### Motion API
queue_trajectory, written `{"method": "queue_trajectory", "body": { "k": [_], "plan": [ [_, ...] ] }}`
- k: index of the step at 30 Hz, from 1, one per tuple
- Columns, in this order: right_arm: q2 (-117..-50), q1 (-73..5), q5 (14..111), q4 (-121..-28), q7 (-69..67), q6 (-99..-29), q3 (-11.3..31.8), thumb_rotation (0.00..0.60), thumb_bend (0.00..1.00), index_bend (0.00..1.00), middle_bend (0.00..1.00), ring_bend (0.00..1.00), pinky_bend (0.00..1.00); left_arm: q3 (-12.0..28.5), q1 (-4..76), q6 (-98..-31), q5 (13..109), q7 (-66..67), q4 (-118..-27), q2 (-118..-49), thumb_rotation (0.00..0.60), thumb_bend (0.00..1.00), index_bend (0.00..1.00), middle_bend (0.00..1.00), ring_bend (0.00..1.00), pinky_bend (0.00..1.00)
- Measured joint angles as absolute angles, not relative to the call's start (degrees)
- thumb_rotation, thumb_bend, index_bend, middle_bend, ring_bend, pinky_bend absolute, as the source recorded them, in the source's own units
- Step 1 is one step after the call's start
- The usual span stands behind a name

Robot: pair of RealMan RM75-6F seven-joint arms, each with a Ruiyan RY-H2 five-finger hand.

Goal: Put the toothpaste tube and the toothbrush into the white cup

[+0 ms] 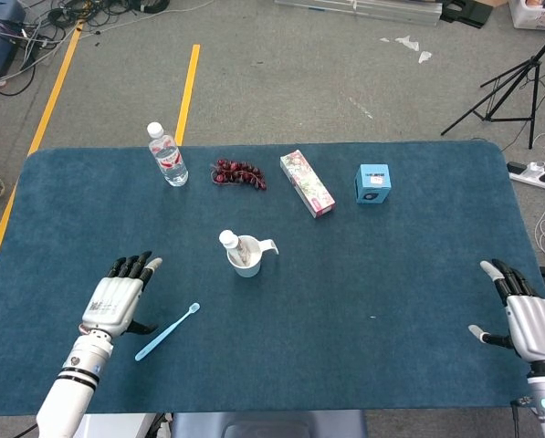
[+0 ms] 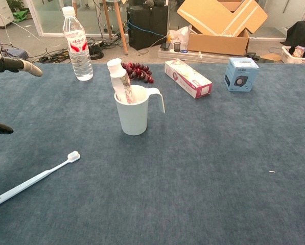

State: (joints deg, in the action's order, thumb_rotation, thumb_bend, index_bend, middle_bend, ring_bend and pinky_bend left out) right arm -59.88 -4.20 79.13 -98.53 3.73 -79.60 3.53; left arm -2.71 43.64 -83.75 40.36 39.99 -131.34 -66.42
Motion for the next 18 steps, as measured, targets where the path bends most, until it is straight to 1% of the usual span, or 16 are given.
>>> {"method": "queue_trajectory", "body": {
  "k": [6,15,18],
  "plan": [
    [-59.8,-4.0,79.2,-98.6,3.6,-79.9,3.5,0.6,0.02,0.15,0.12,0.11,0.37,-3.5,40.9,-83.5,42.3,39.1,-128.7,-69.7,0.6,0.0,0.0,0.0,0.0,0.02],
    [-59.7,-4.0,79.1,-98.5,3.4,-79.9,3.6,0.6,0.02,0.14,0.13,0.11,0.37,-2.3,38.1,-81.6,43.6,34.8,-122.9,-73.8,0.6,0.0,0.0,0.0,0.0,0.02],
    [-59.7,-4.0,79.2,-98.5,3.4,-80.0,3.6,0.6,0.02,0.15,0.13,0.11,0.37,-1.8,37.0,-80.7,44.0,33.3,-120.6,-75.3,0.6,0.0,0.06,0.0,0.0,0.02]
  ]
}}
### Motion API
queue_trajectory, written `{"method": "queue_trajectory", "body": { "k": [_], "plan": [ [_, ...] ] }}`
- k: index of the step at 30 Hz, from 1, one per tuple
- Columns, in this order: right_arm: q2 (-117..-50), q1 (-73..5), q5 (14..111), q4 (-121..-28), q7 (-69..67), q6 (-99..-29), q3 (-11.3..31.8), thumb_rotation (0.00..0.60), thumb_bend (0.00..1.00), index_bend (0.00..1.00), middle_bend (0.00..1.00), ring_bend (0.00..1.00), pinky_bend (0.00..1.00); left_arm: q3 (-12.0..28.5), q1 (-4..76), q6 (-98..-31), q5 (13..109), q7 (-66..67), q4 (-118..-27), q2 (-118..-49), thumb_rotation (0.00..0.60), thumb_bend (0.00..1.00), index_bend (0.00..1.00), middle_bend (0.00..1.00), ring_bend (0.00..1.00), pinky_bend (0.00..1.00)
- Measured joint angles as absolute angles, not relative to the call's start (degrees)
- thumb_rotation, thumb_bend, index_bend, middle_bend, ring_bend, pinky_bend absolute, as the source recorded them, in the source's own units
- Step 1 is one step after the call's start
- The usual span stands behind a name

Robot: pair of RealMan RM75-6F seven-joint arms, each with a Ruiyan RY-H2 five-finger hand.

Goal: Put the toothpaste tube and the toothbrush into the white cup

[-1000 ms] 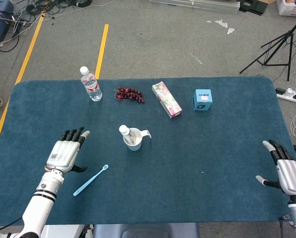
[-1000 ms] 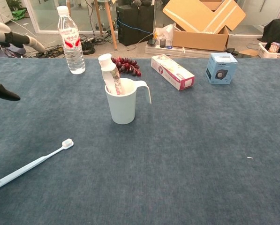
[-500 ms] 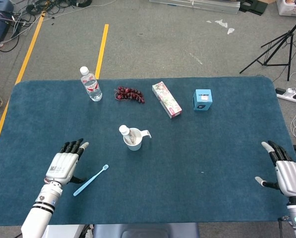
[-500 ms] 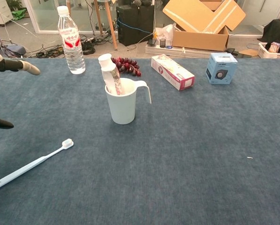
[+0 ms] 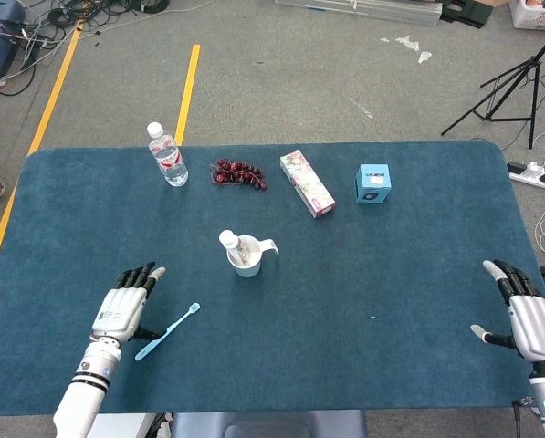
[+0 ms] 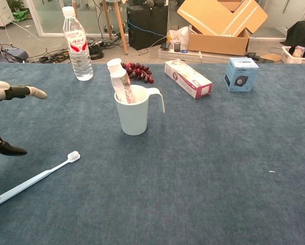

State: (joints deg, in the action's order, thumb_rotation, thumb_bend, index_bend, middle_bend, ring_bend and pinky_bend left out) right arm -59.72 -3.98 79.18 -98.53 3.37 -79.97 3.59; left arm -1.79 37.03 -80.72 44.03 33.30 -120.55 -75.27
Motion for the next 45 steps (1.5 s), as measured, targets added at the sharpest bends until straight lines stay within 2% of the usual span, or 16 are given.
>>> {"method": "queue_trajectory", "body": {
  "k": [8,13,16,23,27,45],
  "plan": [
    [-59.7,-3.9,79.2,-98.5,3.2,-80.0,3.6,0.6,0.02,0.14,0.13,0.11,0.37,-1.1,34.6,-78.0,43.8,31.0,-117.5,-77.4,0.6,0.0,0.27,0.0,0.0,0.02],
    [-59.6,-3.9,79.2,-98.6,3.2,-80.1,3.6,0.6,0.02,0.14,0.13,0.11,0.37,-1.0,33.4,-77.1,43.7,30.3,-115.8,-78.6,0.6,0.0,0.32,0.0,0.0,0.02],
    [-59.6,-3.9,79.2,-98.5,3.2,-80.1,3.6,0.6,0.02,0.14,0.13,0.11,0.37,-1.0,32.8,-76.7,43.8,29.9,-114.5,-79.5,0.6,0.0,0.3,0.0,0.0,0.02],
    [-59.6,-3.8,79.2,-98.5,3.1,-80.2,3.7,0.6,0.02,0.14,0.13,0.11,0.37,-1.5,30.7,-76.0,45.3,28.9,-111.7,-81.3,0.6,0.0,0.1,0.0,0.0,0.02],
    [-59.6,-3.8,79.2,-98.5,3.2,-80.1,3.6,0.6,0.02,0.14,0.13,0.11,0.37,-1.7,29.9,-75.8,46.2,29.1,-111.4,-81.9,0.6,0.0,0.01,0.0,0.0,0.02],
    [-59.5,-3.7,79.3,-98.6,3.1,-80.3,3.6,0.6,0.02,0.14,0.13,0.11,0.37,-1.7,28.1,-74.2,45.8,32.5,-108.5,-83.8,0.6,0.0,0.0,0.0,0.0,0.02]
  ]
}}
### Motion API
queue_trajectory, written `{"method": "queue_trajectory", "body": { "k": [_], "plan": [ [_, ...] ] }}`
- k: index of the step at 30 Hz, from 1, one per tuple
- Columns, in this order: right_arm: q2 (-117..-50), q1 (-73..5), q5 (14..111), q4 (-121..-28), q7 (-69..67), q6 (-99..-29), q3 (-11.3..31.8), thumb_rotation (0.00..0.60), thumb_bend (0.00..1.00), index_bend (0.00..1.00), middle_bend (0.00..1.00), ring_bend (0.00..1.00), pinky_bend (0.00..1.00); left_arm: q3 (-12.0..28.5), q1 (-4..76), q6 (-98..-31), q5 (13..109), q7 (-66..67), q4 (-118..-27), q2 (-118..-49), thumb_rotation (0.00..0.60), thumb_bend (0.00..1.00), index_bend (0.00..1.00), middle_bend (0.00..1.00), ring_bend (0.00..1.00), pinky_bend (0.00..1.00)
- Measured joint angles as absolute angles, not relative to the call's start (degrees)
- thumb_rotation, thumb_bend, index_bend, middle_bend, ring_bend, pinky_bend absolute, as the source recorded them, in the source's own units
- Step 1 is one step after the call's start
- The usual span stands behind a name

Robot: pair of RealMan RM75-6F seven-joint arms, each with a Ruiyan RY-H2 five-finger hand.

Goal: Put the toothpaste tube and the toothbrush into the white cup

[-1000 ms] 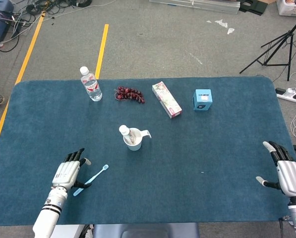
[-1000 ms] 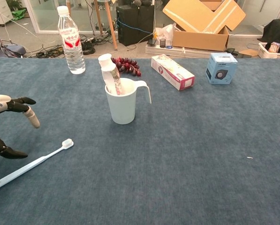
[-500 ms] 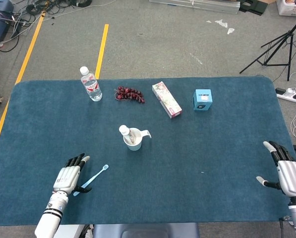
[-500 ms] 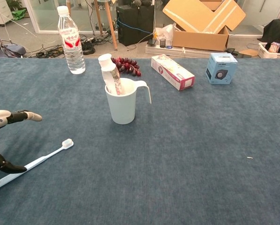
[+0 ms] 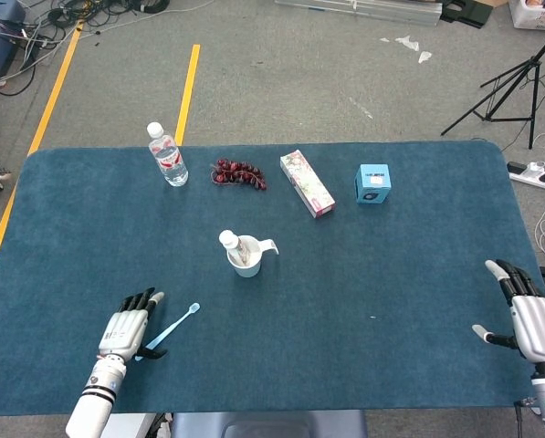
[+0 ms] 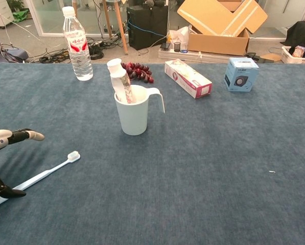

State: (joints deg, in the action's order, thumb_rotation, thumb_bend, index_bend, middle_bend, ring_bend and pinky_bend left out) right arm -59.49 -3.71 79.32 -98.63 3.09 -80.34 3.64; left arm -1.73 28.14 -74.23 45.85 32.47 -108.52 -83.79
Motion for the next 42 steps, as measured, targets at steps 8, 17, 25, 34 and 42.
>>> {"method": "queue_trajectory", "body": {
  "k": [8,17,25,34,42],
  "plan": [
    [-59.5,-3.7,79.2,-98.6,3.0,-80.2,3.7,0.6,0.02,0.15,0.13,0.11,0.37,-1.3,27.4,-73.8,45.3,33.2,-106.6,-84.4,0.6,0.0,0.0,0.0,0.0,0.02],
    [-59.5,-3.8,79.2,-98.6,3.0,-80.1,3.7,0.6,0.02,0.15,0.13,0.11,0.37,-0.8,26.9,-72.9,44.8,33.6,-105.5,-84.8,0.6,0.0,0.0,0.0,0.0,0.02],
    [-59.5,-3.8,79.1,-98.5,3.0,-80.0,3.7,0.6,0.02,0.14,0.13,0.11,0.37,0.0,26.6,-72.5,44.2,34.1,-104.5,-84.9,0.6,0.0,0.0,0.0,0.0,0.02],
    [-59.5,-3.8,79.1,-98.5,3.0,-80.0,3.7,0.6,0.02,0.14,0.13,0.11,0.37,0.7,26.3,-72.5,44.0,34.4,-103.9,-85.0,0.6,0.0,0.0,0.0,0.0,0.02],
    [-59.5,-3.8,79.1,-98.5,3.0,-80.1,3.7,0.6,0.02,0.15,0.13,0.11,0.37,1.0,26.1,-72.2,44.0,34.5,-103.7,-85.1,0.6,0.0,0.0,0.0,0.0,0.02]
  ]
}}
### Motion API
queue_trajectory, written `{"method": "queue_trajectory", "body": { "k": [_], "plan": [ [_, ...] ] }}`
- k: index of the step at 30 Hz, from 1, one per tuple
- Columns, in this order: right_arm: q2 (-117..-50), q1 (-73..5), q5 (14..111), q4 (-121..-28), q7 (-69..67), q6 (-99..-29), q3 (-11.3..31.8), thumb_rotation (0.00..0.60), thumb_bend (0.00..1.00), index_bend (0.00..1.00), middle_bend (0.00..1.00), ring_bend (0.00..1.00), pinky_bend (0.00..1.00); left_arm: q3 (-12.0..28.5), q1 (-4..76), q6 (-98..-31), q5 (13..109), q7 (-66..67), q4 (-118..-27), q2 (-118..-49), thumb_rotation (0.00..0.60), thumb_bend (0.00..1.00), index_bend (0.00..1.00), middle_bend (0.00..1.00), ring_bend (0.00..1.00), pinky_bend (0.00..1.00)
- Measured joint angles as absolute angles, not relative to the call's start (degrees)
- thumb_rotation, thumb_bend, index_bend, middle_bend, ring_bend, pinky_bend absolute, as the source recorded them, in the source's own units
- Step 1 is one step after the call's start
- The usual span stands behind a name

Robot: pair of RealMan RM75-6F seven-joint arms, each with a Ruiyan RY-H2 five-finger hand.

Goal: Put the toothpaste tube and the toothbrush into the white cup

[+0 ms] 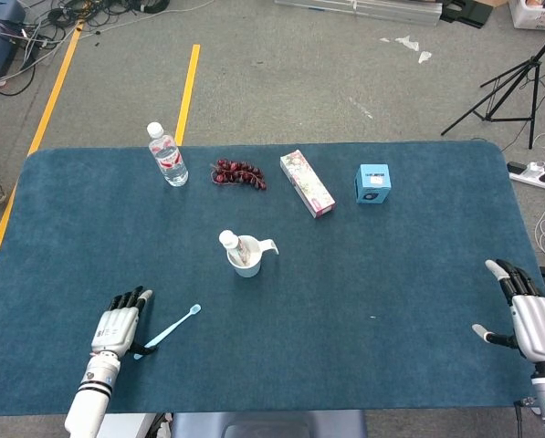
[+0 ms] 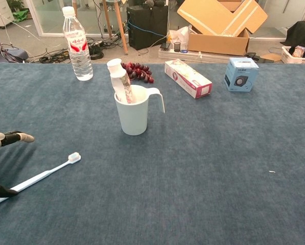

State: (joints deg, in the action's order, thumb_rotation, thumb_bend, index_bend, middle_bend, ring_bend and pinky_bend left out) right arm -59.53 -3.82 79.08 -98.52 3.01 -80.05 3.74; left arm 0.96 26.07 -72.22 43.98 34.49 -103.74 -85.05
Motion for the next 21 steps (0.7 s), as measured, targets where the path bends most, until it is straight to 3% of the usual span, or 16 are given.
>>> {"method": "queue_trajectory", "body": {
  "k": [21],
  "plan": [
    [-59.5,-3.8,79.2,-98.6,3.0,-80.2,3.7,0.6,0.02,0.14,0.13,0.11,0.37,2.0,25.9,-71.9,43.7,35.0,-102.5,-85.3,0.6,0.0,0.0,0.0,0.0,0.02]
  ]
}}
